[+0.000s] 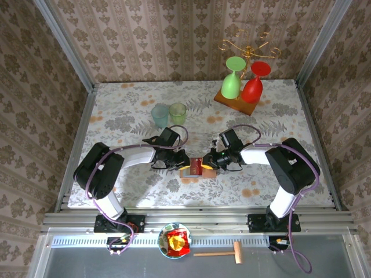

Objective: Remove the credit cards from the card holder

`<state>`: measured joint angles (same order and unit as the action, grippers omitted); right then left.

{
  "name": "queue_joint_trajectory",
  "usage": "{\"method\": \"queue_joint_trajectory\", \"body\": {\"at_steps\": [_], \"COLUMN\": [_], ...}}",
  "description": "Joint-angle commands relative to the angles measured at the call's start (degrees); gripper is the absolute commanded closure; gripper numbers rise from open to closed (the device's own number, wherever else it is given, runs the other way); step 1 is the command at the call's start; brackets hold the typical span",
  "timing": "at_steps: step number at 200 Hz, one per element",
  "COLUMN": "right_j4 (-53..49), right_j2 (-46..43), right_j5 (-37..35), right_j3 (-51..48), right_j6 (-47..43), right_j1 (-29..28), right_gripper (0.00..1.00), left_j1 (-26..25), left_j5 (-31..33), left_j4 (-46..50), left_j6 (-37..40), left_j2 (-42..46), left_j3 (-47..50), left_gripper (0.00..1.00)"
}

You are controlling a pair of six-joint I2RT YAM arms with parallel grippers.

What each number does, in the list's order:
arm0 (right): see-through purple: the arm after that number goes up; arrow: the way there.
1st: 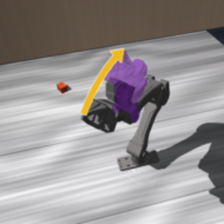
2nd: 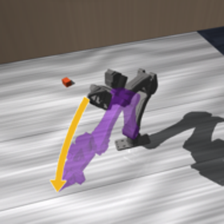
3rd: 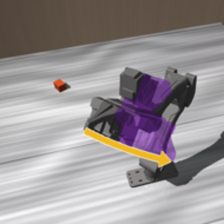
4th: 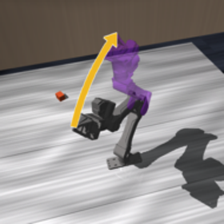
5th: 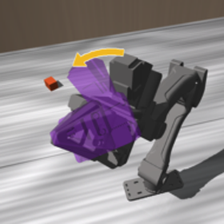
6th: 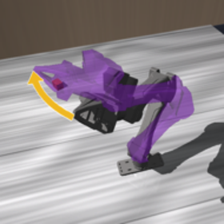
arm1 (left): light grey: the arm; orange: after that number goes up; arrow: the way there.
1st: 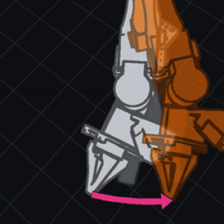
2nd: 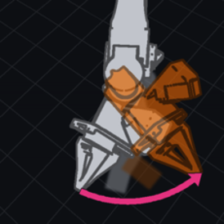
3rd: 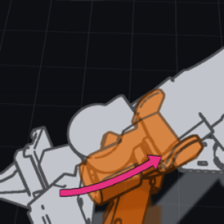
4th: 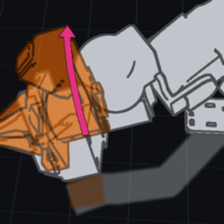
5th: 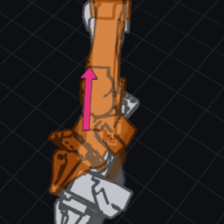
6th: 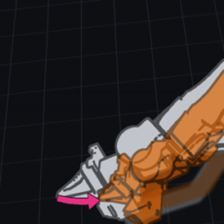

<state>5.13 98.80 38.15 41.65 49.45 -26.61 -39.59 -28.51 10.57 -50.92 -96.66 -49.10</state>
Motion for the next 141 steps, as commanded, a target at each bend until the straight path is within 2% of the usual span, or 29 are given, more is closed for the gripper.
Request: {"method": "queue_joint_trajectory", "body": {"at_steps": [1,141], "right_j4": [-2.5,-24.5], "right_j2": [-0.9,-7.2], "right_j5": [0.0,-8.7], "right_j3": [0.1,5.8], "right_j6": [-1.2,-12.8], "right_j1": [0.3,1.3], "right_gripper": [0.92,0.95], "left_j1": [0.5,0.9], "left_j5": [1.2,1.3], "left_j4": [2.3,0.3], "left_j6": [1.1,0.2], "left_j2": [0.2,1.3], "left_j3": [1.3,3.4], "left_gripper": [0.86,0.86]}}
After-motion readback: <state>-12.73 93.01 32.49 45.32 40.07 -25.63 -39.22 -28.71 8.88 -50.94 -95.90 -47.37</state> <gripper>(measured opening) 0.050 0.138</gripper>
